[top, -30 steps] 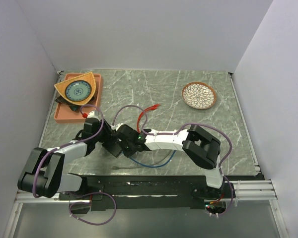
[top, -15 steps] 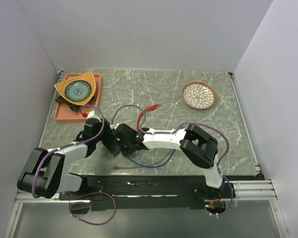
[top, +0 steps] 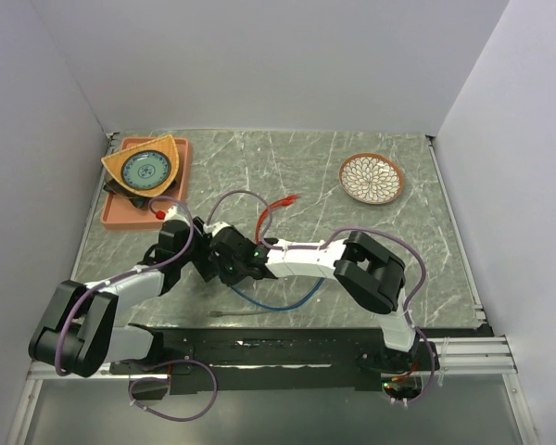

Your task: Insert the plug into the switch port

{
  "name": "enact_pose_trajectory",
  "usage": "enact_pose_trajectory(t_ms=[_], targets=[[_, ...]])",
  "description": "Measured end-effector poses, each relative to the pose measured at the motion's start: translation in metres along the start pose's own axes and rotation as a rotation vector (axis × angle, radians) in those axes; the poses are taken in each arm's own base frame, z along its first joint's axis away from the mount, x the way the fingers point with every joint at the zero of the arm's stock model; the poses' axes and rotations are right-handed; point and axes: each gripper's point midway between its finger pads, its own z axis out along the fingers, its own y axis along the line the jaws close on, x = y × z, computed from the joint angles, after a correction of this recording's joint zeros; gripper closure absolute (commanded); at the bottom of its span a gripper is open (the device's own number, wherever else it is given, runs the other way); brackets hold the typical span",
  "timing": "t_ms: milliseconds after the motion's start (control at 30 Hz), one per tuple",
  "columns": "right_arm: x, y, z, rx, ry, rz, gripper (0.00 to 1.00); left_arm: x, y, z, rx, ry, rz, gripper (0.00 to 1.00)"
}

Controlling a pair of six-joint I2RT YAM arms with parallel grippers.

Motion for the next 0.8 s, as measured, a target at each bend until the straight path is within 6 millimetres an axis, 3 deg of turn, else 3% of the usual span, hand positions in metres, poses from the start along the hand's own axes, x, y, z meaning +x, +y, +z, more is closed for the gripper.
enact_pose_trajectory(t_ms=[167, 300, 567, 700, 800], targets=[[-0.019, -0.014, -0.004, 0.025, -0.085, 0.032, 0.51, -0.001, -0.009, 0.003, 0.000, 0.020, 0.010, 0.29], [-0.035, -0.033, -0.017, 0.058, -0.153, 0.061, 0.41, 0.002, -0.015, 0.003, -0.008, 0.046, 0.023, 0.24], [-0.022, -0.065, -0.044, 0.144, -0.186, 0.089, 0.18, 0.003, -0.015, -0.009, -0.037, 0.070, 0.037, 0.15], [-0.017, -0.074, -0.058, 0.170, -0.197, 0.088, 0.01, 0.000, -0.016, -0.023, -0.043, 0.062, 0.059, 0.01], [-0.019, -0.075, -0.069, 0.174, -0.213, 0.073, 0.01, -0.010, -0.027, -0.033, -0.017, 0.030, 0.092, 0.04]])
